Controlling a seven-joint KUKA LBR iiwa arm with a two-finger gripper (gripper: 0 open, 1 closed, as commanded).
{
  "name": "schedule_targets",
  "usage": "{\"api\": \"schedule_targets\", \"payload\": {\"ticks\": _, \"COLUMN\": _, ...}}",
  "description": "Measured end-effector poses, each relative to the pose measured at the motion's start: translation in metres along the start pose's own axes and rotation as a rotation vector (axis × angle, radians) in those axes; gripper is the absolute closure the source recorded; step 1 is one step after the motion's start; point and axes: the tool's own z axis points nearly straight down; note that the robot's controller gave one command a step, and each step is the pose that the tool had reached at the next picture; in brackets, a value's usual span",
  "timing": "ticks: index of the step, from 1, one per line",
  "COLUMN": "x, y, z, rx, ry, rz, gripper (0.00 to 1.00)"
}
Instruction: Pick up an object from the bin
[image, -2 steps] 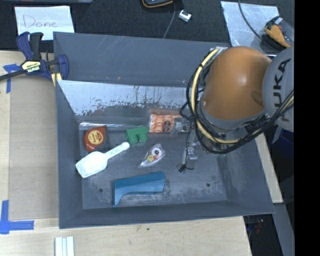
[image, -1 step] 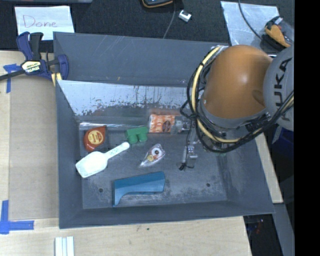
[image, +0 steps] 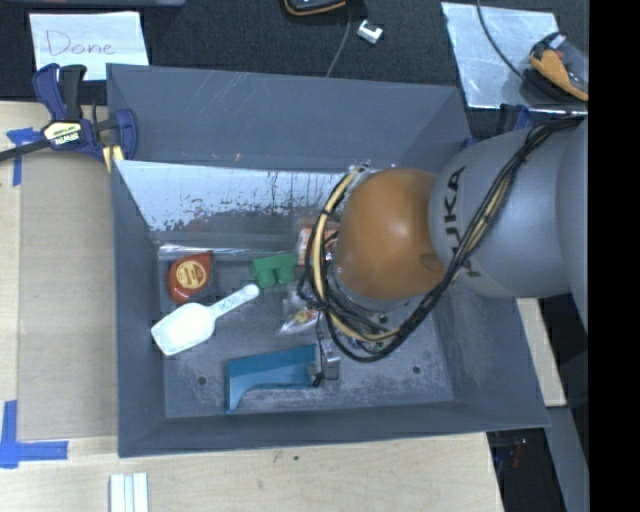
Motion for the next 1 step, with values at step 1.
{"api": "schedule_targets", "payload": {"ticks": 1, "x": 0.0094, "y": 0.0403, "z": -0.0397, "rx": 0.0, "ry": -0.01, "rz": 0.087, "gripper": 0.0}}
